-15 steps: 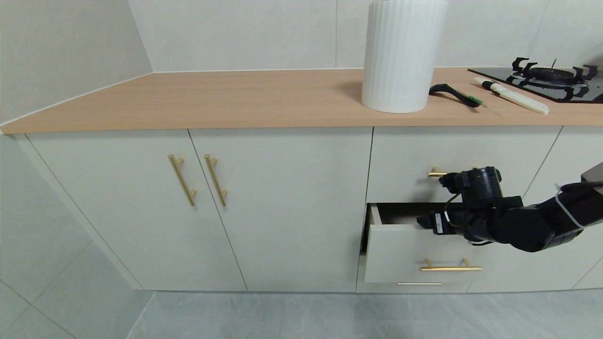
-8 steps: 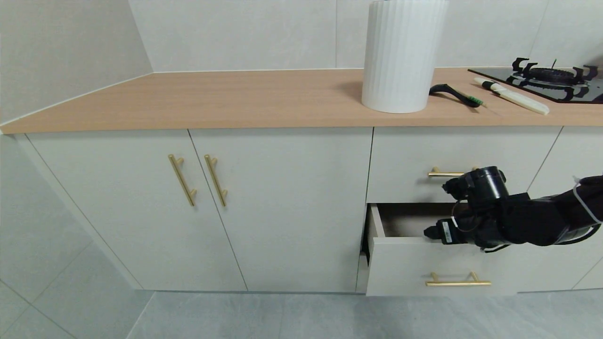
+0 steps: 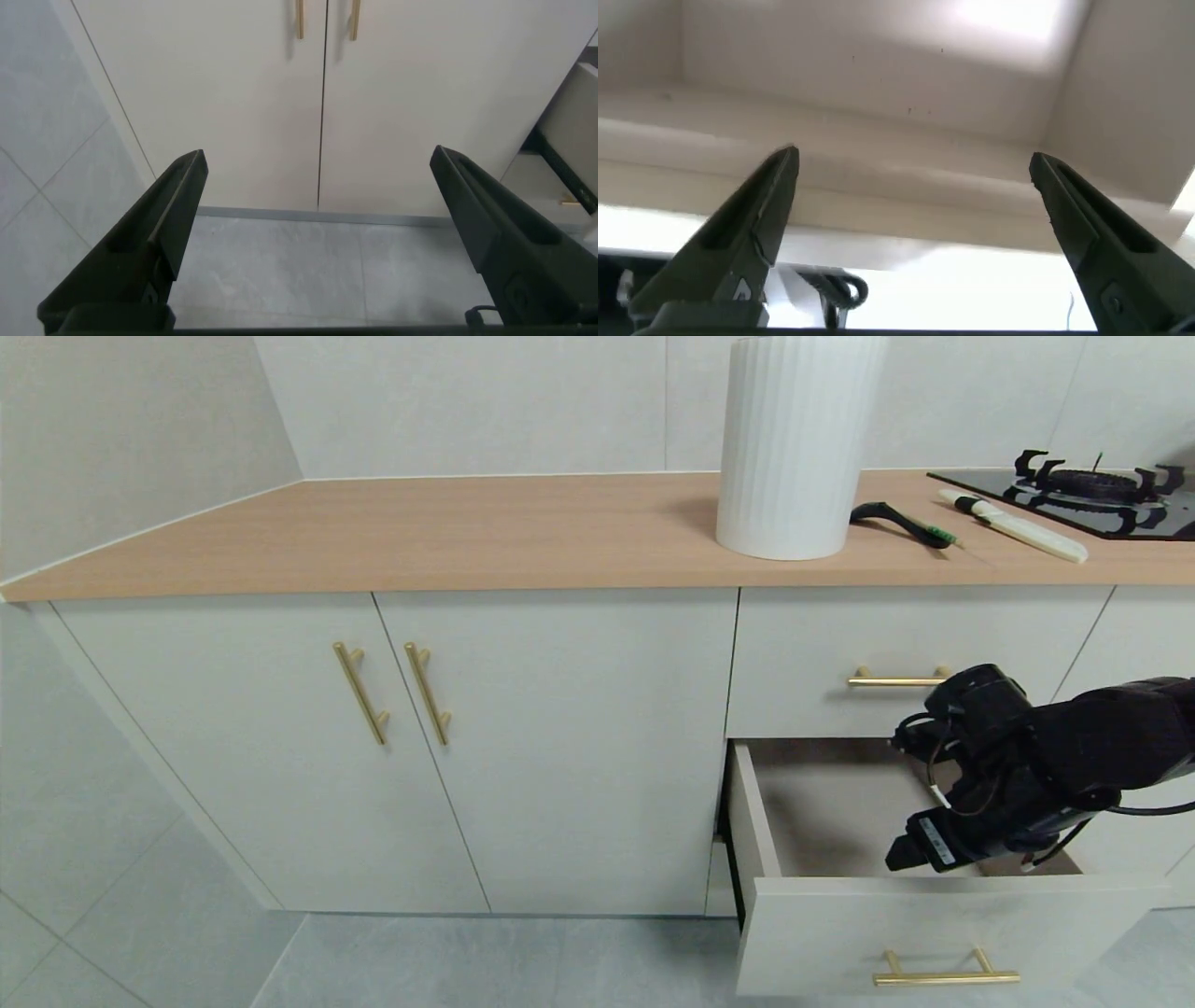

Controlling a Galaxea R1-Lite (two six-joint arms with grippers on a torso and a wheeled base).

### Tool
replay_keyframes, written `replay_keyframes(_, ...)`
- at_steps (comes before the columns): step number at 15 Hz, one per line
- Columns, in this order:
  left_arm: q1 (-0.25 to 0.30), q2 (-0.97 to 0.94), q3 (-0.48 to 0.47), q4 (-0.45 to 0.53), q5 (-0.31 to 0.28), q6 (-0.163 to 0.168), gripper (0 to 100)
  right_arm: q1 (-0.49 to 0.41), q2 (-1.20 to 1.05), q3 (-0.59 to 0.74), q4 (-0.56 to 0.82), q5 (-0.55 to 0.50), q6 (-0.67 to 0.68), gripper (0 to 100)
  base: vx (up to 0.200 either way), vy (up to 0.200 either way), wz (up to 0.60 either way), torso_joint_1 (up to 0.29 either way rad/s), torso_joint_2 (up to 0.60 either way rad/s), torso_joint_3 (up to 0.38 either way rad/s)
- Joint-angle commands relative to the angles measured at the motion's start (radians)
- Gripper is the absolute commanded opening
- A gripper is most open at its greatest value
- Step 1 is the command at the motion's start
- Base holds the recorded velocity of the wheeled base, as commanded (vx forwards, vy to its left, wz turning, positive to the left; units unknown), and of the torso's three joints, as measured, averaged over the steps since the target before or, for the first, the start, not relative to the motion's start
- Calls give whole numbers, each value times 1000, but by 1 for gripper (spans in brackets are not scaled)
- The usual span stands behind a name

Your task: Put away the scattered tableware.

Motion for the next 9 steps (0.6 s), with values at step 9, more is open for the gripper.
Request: replay_keyframes(9, -1, 1, 0, 0, 0, 0, 100, 70, 30, 5, 47, -6, 8, 100, 0, 0, 0, 0, 0, 0)
